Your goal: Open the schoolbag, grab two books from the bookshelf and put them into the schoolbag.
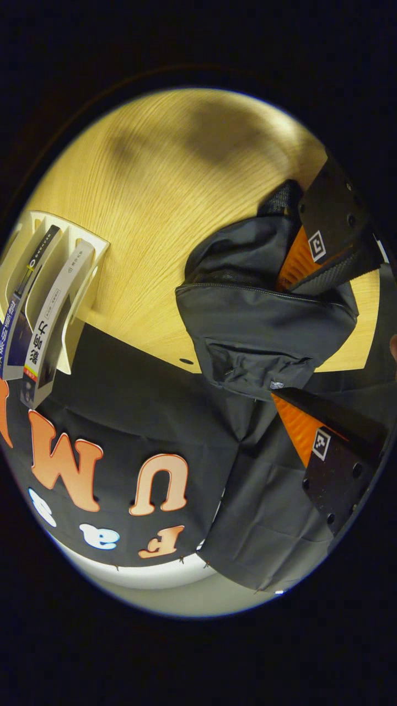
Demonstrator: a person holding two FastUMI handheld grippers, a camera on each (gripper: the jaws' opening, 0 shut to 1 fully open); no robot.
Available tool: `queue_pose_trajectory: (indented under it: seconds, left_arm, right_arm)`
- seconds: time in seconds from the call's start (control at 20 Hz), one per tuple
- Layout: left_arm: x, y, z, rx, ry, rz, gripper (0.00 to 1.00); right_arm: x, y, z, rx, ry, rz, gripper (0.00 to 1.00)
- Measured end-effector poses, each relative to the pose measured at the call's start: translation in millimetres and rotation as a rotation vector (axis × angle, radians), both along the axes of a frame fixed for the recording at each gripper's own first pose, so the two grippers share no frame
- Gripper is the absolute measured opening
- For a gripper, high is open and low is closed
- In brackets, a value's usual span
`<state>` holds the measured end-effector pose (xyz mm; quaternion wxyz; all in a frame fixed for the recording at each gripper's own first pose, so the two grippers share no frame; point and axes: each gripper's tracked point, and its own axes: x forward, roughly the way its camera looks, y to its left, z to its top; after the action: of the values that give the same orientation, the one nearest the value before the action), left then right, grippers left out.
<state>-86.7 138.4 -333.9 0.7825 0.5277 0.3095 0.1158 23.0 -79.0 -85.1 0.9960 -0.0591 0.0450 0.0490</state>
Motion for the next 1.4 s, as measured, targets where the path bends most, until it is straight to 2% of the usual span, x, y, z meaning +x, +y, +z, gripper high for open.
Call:
queue_pose_trajectory:
  seconds: [0.2, 0.25, 0.3, 0.45, 0.5, 0.55, 0.6, 0.7, 0.9, 1.0, 1.05, 1.2, 1.4]
  left_arm:
    - [20, 11, 0, 0.005, 0.022, -0.018, 0.91]
    - [22, 14, -2, -0.01, 0.038, -0.018, 0.88]
    - [25, 16, -3, -0.022, 0.05, -0.015, 0.78]
    - [26, 18, -2, -0.069, 0.09, -0.011, 0.66]
    - [26, 19, 1, -0.091, 0.097, -0.005, 0.56]
    - [28, 22, 7, -0.112, 0.089, -0.002, 0.51]
    - [29, 23, 12, -0.142, 0.094, 0.004, 0.33]
    - [28, 25, 16, -0.215, 0.124, 0.007, 0.31]
    - [34, 26, 26, -0.305, 0.187, -0.047, 0.1]
    - [36, 31, 34, -0.329, 0.228, -0.079, 0.06]
    - [35, 33, 33, -0.37, 0.254, -0.089, 0.07]
    - [35, 39, 45, -0.487, 0.329, -0.135, 0.06]
    - [49, 59, 72, -0.589, 0.352, -0.202, 0.05]
  right_arm:
    - [0, 0, 0, -0.017, -0.002, 0.002, 0.94]
    - [-1, -2, -2, -0.019, 0.001, 0.0, 0.94]
    - [-2, -3, -3, -0.021, 0.005, -0.003, 0.94]
    - [-4, -7, -6, -0.028, 0.015, -0.013, 0.94]
    - [-4, -7, -7, -0.029, 0.016, -0.015, 0.94]
    - [-4, -7, -7, -0.031, 0.018, -0.018, 0.94]
    - [-4, -6, -8, -0.035, 0.021, -0.02, 0.94]
    - [-4, -2, -5, -0.042, 0.019, -0.029, 0.94]
    - [-7, 19, 1, -0.058, 0.028, -0.063, 0.94]
    - [-7, 30, 1, -0.069, 0.063, -0.107, 0.94]
    - [-8, 43, 3, -0.058, 0.084, -0.111, 0.94]
    - [-13, 94, 17, -0.022, 0.115, -0.057, 0.94]
    - [-18, 156, 31, -0.041, 0.174, 0.013, 0.94]
